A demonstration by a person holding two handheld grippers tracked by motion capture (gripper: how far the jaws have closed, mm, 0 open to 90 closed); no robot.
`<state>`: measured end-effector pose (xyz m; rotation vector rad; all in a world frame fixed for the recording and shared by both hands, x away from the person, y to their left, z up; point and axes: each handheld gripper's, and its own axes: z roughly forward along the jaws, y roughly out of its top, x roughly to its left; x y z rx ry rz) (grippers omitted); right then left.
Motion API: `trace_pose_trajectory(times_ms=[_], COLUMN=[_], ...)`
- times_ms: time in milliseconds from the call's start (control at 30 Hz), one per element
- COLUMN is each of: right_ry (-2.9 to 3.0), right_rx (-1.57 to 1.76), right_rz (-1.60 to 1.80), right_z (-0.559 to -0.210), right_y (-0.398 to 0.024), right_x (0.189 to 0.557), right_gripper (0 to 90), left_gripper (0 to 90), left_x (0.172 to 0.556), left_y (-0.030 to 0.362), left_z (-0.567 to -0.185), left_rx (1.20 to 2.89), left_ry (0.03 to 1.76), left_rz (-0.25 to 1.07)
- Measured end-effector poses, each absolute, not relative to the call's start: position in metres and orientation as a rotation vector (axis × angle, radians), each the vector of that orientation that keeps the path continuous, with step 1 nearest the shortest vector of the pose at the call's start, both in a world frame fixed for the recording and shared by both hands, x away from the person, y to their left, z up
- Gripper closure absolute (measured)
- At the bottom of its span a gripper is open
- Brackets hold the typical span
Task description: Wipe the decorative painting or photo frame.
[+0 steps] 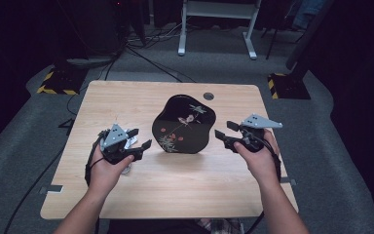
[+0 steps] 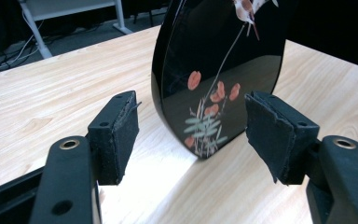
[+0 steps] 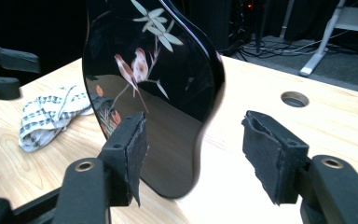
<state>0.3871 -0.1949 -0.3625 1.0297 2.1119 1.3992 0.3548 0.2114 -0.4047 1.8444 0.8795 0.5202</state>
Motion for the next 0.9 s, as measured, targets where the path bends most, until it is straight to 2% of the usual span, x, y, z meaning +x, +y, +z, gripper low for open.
trace_pose_trajectory(times_ms=[567,900], right_ry=[2.084,2.131], right_rx=[1.113,1.179], right_rz=[1.364,1.26], right_z=[-0.383,-0.404], right_y=[-0.239,-0.264], right_x=[0.363,0.354], right_gripper=[40.6,40.6], left_gripper=[34.3,33.5], left_x=[0.313,0.302], left_y=[0.274,0.31], left_z=[-0.412,-0.434], left_rx=[1.856,1.874], left_ry=[0.943,1.032], left_rz=[0.594,0.595])
